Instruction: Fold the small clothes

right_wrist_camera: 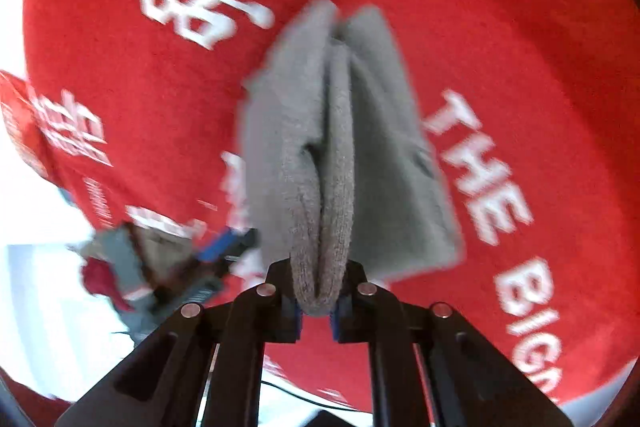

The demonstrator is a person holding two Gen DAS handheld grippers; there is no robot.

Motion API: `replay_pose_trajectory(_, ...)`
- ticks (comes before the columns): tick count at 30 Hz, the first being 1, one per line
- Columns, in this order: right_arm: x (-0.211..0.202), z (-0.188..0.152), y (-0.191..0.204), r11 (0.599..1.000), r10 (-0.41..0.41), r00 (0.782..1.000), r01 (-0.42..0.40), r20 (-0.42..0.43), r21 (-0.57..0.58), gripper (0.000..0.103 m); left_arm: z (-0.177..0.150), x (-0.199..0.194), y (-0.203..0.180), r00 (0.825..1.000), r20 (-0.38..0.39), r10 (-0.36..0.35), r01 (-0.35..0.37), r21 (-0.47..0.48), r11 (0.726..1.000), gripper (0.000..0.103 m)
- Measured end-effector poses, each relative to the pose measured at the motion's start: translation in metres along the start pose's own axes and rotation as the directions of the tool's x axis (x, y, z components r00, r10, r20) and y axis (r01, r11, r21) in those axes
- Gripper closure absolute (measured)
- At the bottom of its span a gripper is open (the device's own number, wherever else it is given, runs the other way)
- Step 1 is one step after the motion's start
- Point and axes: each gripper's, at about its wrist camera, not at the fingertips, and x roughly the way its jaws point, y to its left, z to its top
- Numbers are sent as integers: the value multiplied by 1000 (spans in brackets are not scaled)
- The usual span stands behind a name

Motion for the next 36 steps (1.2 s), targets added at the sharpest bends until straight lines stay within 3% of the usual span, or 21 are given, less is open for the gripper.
replay_pose_trajectory(2,16,-2,-16,999,-52,998,52,-36,10,93,-8,9,-5,1000,-23,18,-17,17,1000,24)
replay_pose_trajectory(5,18,3,-19,999,-24,998,26,-54,27,85,-13,8,-6,999,-6,36,-35,5,999,17)
replay_pose_trajectory(8,-8,10,-4,996,-72,997,72,-19,-45,69,-12,9,-3,1000,-18,26,-26,-27,999,17)
replay_pose_trajectory(13,-38,61,17,986,-84,993,94,78,-135,58,-11,11,-6,999,-23,30,-31,-44,999,17)
replay_pose_trajectory(18,6,126,31,985,-78,995,86,57,-147,59,-12,13,-7,999,-24,33,-34,-60,998,17)
replay_pose_trajectory(19,21,135,32,986,-89,996,92,30,-136,64,-12,14,-6,999,-27,31,-33,-64,997,17)
replay_pose_trajectory(20,26,137,31,985,-102,995,104,18,-137,88,-10,15,-4,999,-31,31,-33,-73,997,17)
replay_pose_trajectory(22,29,140,44,971,-131,991,135,30,-196,88,-10,13,-3,999,-23,33,-35,-86,996,17)
replay_pose_trajectory(25,28,140,47,931,-247,967,255,62,-261,89,-14,17,-7,999,-31,37,-39,-87,995,16)
replay_pose_trajectory(26,31,141,38,920,-293,955,297,55,-257,83,-15,18,-8,998,-39,44,-48,-94,994,13)
replay_pose_trajectory(27,30,143,31,918,-311,949,316,59,-240,57,-15,17,-8,998,-42,53,-57,-101,993,13)
replay_pose_trajectory(29,18,143,25,910,-360,930,368,77,-192,40,-15,12,-8,998,-44,55,-59,-110,992,13)
replay_pose_trajectory(31,4,134,27,923,-329,941,338,81,-185,46,-17,6,-4,998,-50,47,-54,-134,990,13)
replay_pose_trajectory(33,-15,114,38,933,-276,957,288,86,-218,66,-19,2,-2,997,-60,41,-49,-146,988,13)
replay_pose_trajectory(36,-36,77,59,924,-233,969,247,83,-292,84,-23,-2,-4,994,-90,59,-71,-142,987,13)
